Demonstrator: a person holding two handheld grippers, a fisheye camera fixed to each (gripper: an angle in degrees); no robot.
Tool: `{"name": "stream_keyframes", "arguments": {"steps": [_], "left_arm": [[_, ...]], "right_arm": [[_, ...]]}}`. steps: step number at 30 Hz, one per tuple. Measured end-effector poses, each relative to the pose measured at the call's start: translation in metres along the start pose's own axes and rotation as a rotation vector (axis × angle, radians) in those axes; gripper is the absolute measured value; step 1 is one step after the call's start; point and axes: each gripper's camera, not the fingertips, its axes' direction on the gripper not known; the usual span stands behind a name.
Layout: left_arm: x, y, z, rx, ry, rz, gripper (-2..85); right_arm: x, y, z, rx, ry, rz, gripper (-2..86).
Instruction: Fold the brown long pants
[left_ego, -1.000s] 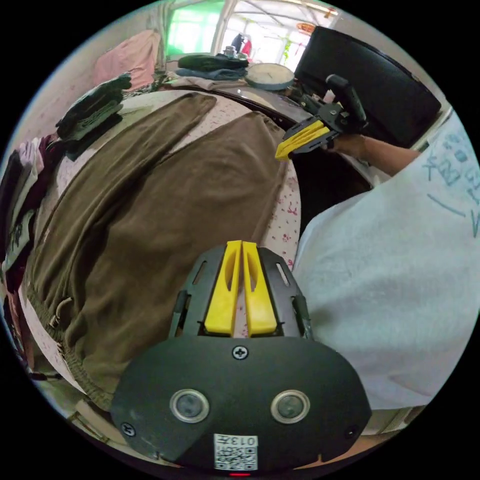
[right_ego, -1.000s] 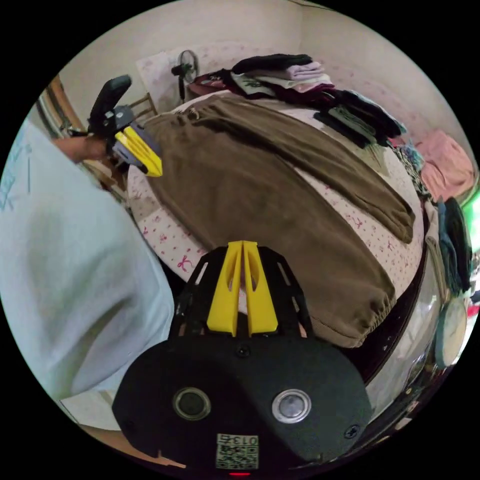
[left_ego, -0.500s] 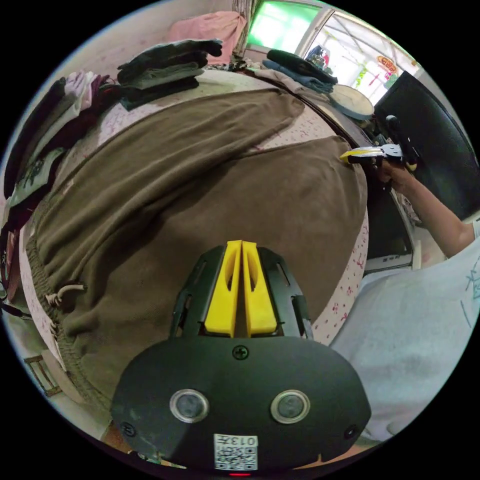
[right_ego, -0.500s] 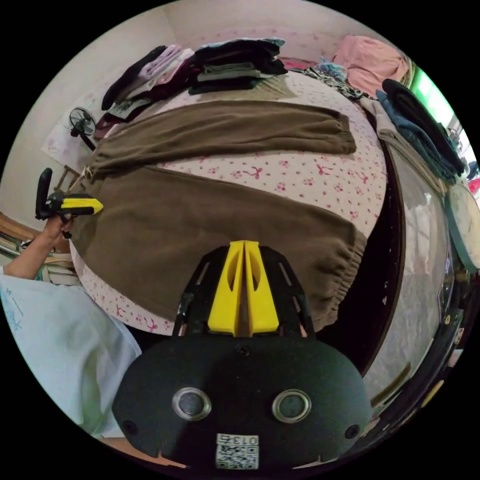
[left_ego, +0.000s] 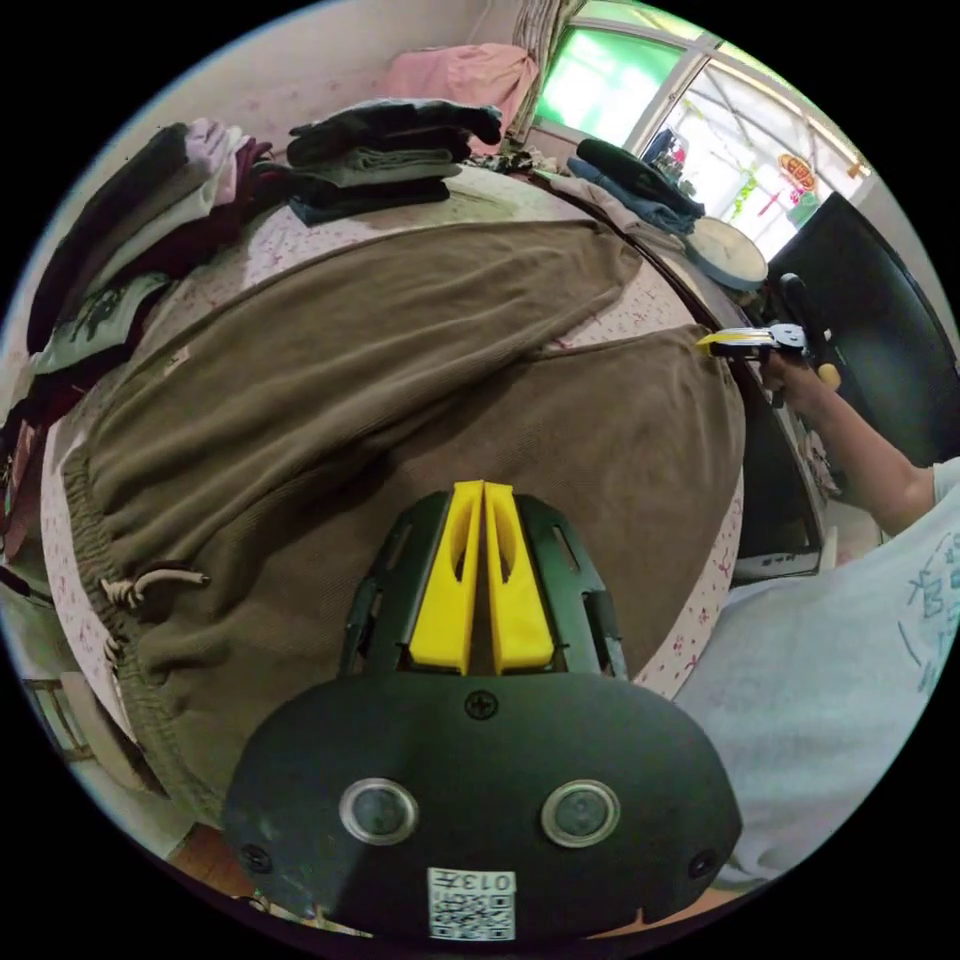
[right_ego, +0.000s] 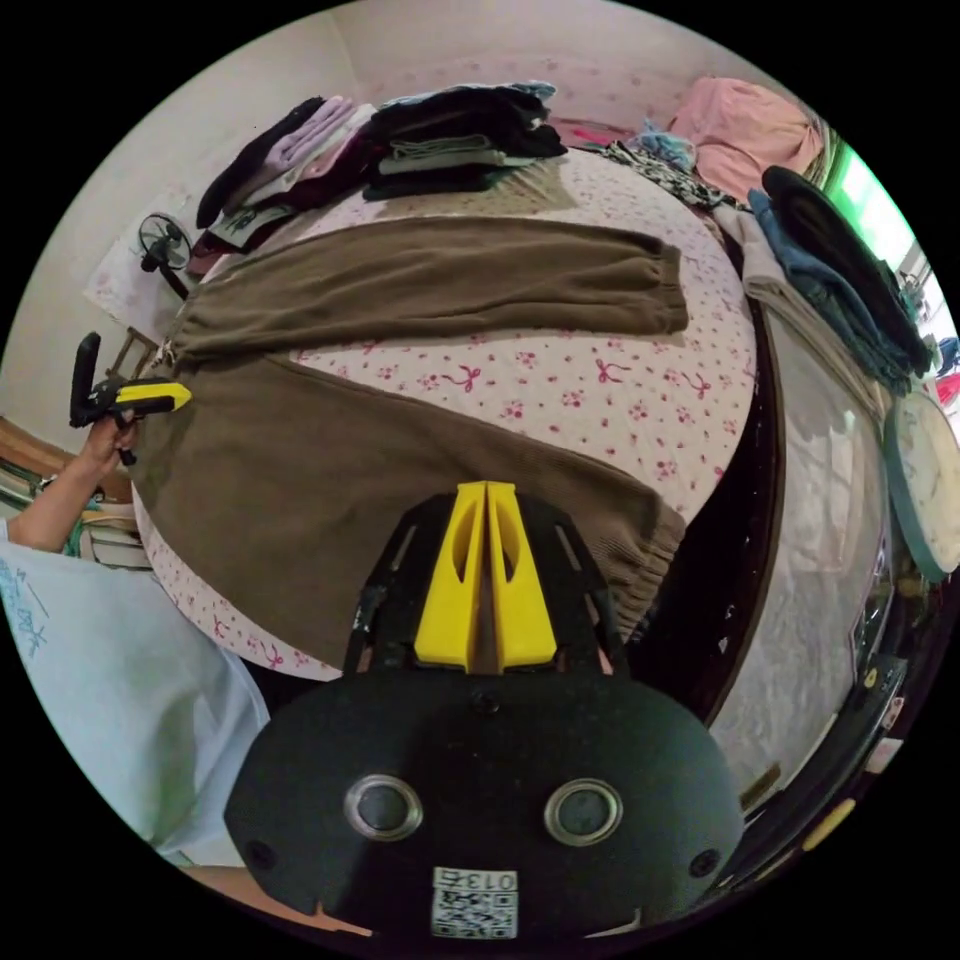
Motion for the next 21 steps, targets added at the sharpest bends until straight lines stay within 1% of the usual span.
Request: {"name": "stream_keyframes", "arguments": {"steps": [2,4,6,7,9,10,11,12,13,14,17,19,21], "left_arm": [[0.0,0.006,-0.006,-0.016,-0.085,0.001,-0.4],[-0.007,0.015,-0.002,-0.086,-0.178,-0.012,-0.4],[-0.013,0.02,0.0,-0.113,-0.182,-0.013,-0.4],[-0.017,0.023,-0.005,-0.104,-0.19,-0.04,-0.4],[-0.021,0.03,-0.016,-0.109,-0.246,-0.072,-0.4],[-0.024,0.038,-0.027,-0.086,-0.28,-0.096,-0.4],[-0.027,0.043,-0.033,-0.081,-0.294,-0.113,-0.3],[-0.035,0.054,-0.044,-0.075,-0.323,-0.155,-0.3],[-0.045,0.067,-0.056,-0.058,-0.358,-0.206,-0.4],[-0.05,0.073,-0.061,-0.046,-0.369,-0.234,-0.4],[-0.08,0.1,-0.082,-0.038,-0.378,-0.357,-0.4],[-0.099,0.113,-0.089,-0.092,-0.449,-0.403,-0.4],[-0.114,0.124,-0.088,-0.137,-0.411,-0.416,-0.4]], "right_arm": [[-0.017,-0.003,-0.005,0.027,-0.002,-0.037,0.0],[-0.031,-0.006,0.001,0.018,0.051,-0.062,0.0],[-0.036,-0.01,0.013,-0.033,0.09,-0.068,0.0],[-0.035,-0.012,0.013,-0.011,0.095,-0.062,-0.1],[-0.03,-0.017,0.011,-0.051,0.124,-0.016,-0.1],[-0.029,-0.021,0.009,-0.112,0.25,0.037,-0.1],[-0.034,-0.021,0.006,-0.135,0.4,0.021,-0.1],[-0.038,-0.02,0.003,-0.118,0.433,0.006,-0.1],[-0.045,-0.018,-0.006,-0.059,0.419,-0.006,-0.1],[-0.053,-0.017,-0.012,-0.017,0.347,-0.017,-0.1],[-0.079,-0.018,-0.012,-0.006,0.223,-0.063,-0.1],[-0.093,-0.021,-0.009,0.016,0.194,-0.078,-0.1],[-0.102,-0.026,-0.002,-0.011,0.197,-0.085,-0.1]]}}
